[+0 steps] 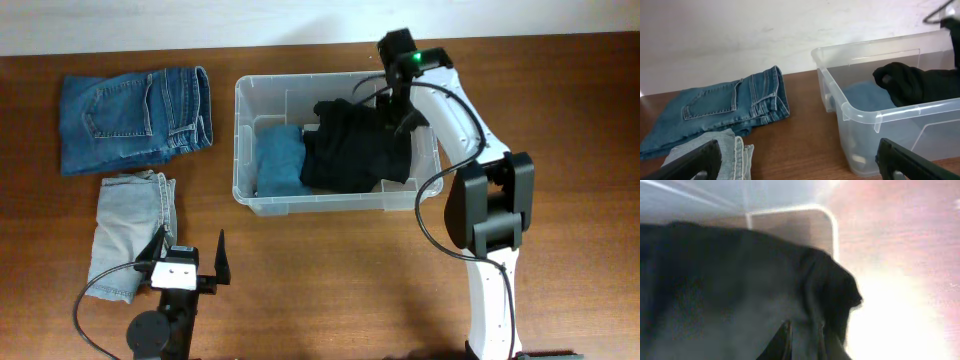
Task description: Pack container
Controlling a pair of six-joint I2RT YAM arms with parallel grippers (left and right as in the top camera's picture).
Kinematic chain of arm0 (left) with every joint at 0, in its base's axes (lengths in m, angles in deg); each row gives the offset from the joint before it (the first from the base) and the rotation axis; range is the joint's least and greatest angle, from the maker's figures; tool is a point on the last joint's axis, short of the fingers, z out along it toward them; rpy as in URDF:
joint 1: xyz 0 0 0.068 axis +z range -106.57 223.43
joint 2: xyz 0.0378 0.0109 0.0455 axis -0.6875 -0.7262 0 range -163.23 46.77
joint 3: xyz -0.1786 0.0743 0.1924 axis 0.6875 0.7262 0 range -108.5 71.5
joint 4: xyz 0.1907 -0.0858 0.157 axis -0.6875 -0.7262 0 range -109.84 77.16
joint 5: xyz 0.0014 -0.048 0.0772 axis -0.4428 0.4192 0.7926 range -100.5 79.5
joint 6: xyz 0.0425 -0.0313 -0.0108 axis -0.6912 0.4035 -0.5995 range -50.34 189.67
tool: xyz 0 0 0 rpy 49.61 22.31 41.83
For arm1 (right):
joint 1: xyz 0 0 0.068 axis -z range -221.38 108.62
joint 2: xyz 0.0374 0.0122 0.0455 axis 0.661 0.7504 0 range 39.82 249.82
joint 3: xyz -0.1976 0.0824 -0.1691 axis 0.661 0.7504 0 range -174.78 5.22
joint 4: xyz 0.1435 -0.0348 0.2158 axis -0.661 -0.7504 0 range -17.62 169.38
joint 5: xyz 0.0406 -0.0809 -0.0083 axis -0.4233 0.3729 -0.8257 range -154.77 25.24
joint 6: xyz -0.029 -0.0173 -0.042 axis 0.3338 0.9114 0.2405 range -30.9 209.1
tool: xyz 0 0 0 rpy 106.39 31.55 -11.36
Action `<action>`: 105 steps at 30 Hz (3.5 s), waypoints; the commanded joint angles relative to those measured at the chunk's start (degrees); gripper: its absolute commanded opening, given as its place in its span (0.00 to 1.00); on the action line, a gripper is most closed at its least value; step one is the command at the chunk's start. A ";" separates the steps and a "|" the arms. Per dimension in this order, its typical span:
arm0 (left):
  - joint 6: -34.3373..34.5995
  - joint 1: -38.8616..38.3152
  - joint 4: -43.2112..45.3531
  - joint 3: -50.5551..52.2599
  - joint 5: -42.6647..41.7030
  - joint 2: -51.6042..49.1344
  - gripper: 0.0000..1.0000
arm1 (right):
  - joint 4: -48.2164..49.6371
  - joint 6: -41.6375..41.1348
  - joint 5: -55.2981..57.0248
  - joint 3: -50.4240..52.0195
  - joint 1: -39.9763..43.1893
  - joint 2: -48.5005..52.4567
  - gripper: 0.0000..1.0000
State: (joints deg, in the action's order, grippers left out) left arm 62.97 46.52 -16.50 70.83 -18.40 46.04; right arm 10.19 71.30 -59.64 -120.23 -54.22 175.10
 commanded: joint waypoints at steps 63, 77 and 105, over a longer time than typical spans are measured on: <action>-0.70 0.44 -0.28 0.15 0.39 0.33 0.99 | 18.67 5.55 -9.62 0.61 -9.46 -0.66 0.16; -0.70 0.44 -0.28 0.15 0.39 0.33 0.99 | 13.42 5.35 -29.49 2.29 -10.40 1.73 0.16; -0.70 0.44 -0.28 0.15 0.39 0.33 0.99 | 9.66 5.33 -13.49 -7.08 -4.74 -2.25 0.23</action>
State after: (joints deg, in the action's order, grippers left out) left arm 62.97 46.52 -16.48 70.83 -18.40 46.04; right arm 18.24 77.22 -76.40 -130.48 -58.83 171.74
